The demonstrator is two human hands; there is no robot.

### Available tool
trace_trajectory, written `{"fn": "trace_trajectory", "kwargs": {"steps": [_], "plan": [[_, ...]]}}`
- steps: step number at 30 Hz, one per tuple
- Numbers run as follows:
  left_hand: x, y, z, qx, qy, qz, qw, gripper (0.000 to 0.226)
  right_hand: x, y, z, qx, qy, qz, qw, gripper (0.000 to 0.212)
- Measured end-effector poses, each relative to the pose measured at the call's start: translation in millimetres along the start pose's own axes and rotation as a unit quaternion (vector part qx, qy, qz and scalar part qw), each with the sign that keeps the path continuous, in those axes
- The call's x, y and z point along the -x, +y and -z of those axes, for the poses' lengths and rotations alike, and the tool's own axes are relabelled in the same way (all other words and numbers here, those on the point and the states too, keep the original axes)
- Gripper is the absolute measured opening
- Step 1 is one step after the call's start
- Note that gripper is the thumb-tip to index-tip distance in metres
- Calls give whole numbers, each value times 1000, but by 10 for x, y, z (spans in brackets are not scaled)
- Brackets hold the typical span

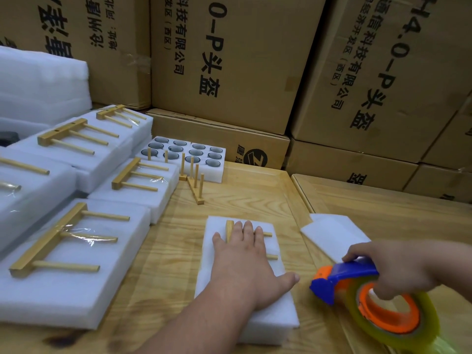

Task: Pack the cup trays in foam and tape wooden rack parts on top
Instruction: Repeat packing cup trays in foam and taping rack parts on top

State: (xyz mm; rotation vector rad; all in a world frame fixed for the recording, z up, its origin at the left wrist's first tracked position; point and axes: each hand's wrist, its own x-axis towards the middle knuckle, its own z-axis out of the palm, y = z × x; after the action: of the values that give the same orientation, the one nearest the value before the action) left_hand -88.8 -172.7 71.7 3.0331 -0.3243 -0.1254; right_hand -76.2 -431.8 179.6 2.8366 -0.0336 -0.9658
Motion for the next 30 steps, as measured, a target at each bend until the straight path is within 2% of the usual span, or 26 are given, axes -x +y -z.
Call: {"fn": "trace_trajectory", "kwargs": {"steps": [2, 4, 6, 8, 10, 12, 15, 20, 23, 25, 26, 28, 30], "plan": [[-2, 1, -3, -1, 1, 0, 1000, 118, 31, 117, 57, -40, 47, 0, 998, 82], [1, 2, -3, -3, -1, -1, 1000, 118, 19, 235, 51, -88, 135, 8, 987, 84], [5, 3, -3, -4, -1, -2, 1000, 118, -39, 310, 2, -149, 202, 9, 968, 81], [6, 1, -6, -1, 0, -1, 1000, 118, -103, 297, -80, -161, 249, -5, 955, 74], [6, -1, -13, 5, 1, -1, 1000, 118, -177, 235, -196, -86, 328, -27, 941, 70], [3, -4, -20, 7, 5, -1, 1000, 119, -273, 165, -354, 27, 427, -41, 903, 72], [-4, -5, -30, 11, 11, 0, 1000, 119, -439, 77, -585, 86, 497, -53, 862, 79], [-3, 2, -32, 14, 10, 4, 1000, 119, -632, -221, -1017, 24, 466, -75, 881, 75], [-11, 5, -30, 12, 10, 3, 1000, 119, -671, -490, -1155, -60, 534, -66, 841, 65], [-10, 4, -29, 9, 8, 2, 1000, 118, -639, -683, -1156, -98, 588, 20, 803, 51], [-10, 3, -28, 7, 8, 2, 1000, 118, -608, -804, -1138, -154, 584, 73, 794, 41], [-7, 1, -25, 4, 10, 2, 1000, 112, -510, -1052, -1027, -357, 492, 126, 784, 26], [-2, 1, -17, 11, 13, 2, 1000, 104, -515, -1224, -923, -550, 352, 91, 752, 16]]}}
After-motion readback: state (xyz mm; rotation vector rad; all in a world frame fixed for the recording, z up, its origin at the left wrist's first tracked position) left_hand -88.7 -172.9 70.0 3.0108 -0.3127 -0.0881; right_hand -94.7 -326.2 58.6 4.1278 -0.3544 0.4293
